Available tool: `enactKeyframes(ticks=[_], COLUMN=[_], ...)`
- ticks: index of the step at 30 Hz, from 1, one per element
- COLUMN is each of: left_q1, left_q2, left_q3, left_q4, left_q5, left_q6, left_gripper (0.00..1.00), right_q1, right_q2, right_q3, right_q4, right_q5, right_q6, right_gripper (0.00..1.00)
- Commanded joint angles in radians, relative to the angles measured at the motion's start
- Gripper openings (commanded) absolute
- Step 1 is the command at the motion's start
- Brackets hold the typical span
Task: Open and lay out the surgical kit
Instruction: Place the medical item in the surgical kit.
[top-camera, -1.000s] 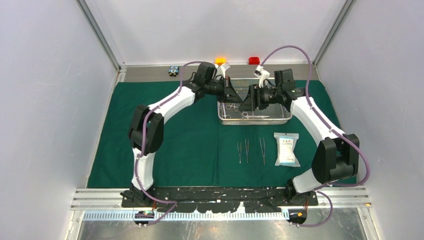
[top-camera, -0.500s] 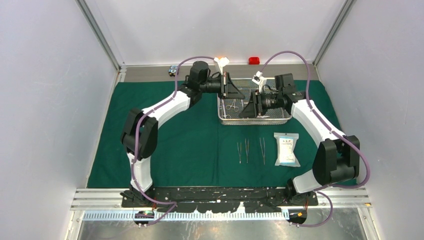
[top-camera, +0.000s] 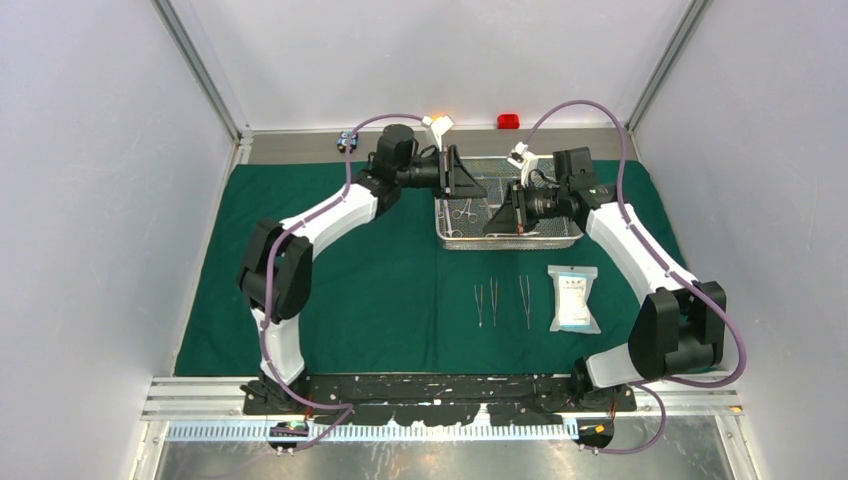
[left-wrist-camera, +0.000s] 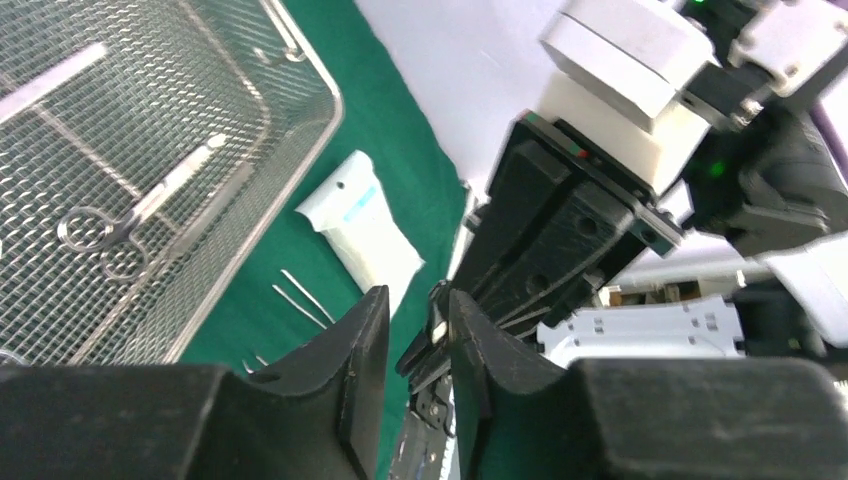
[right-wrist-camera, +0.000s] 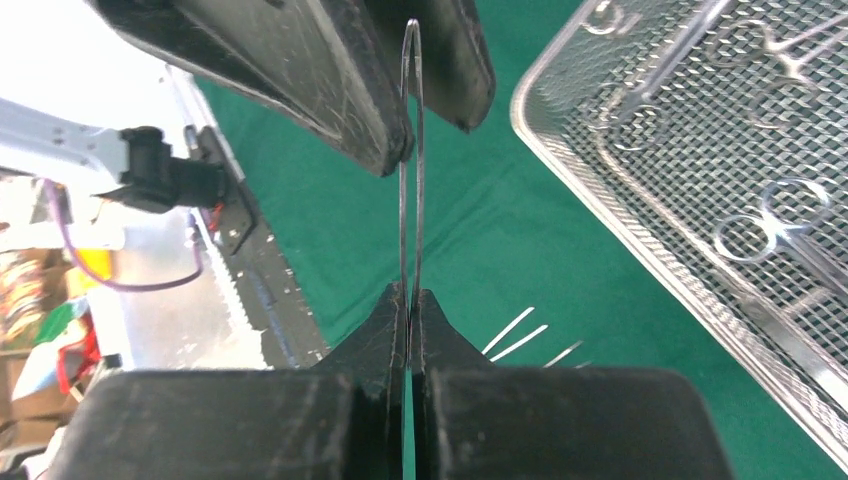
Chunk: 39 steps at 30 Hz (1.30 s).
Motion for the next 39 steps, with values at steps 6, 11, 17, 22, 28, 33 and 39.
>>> enactKeyframes(ticks=[6, 11, 17, 22, 28, 33, 39], left_q1=[-0.007, -0.025, -0.045, -0.064, -0.077, -0.078, -0.082], left_q2=[-0.005, 0.02, 0.044, 0.077, 0.105, 0.128, 0.148], left_q3=[0.204, 0.242, 0.276, 0.3, 0.326, 0.336, 0.353], left_q4=[-0.367, -0.482, -0.567, -0.568, -0.572, -0.57, -0.564], left_q5=[-0.228, -0.306, -0.383, -0.368, -0.363, -0.357, -0.341], left_q6=[0.08, 0.113, 0.174, 0.162, 0.16, 0.15, 0.147], left_gripper=[0.48, 0.5, 0.5, 0.5, 0.49, 0.41, 0.24], right_q1=[0.086, 0.104, 0.12, 0.141, 0.156, 0.162, 0.165], right_q2=[-0.018, -0.002, 0.015, 0.021, 0.026, 0.029, 0.03], right_q3=[0.047, 0.058, 0.069, 0.067, 0.063, 0.063, 0.062], right_q4=[0.011, 0.026, 0.027, 0.026, 0.024, 0.023, 0.02], right_q5=[0.374, 0.437, 0.466, 0.515, 0.555, 0.563, 0.561], right_q6=[0.021, 0.046, 0.053, 0.051, 0.052, 0.054, 0.053], right_gripper=[0.01, 0.01, 0.0, 0.01, 0.0, 0.01, 0.0])
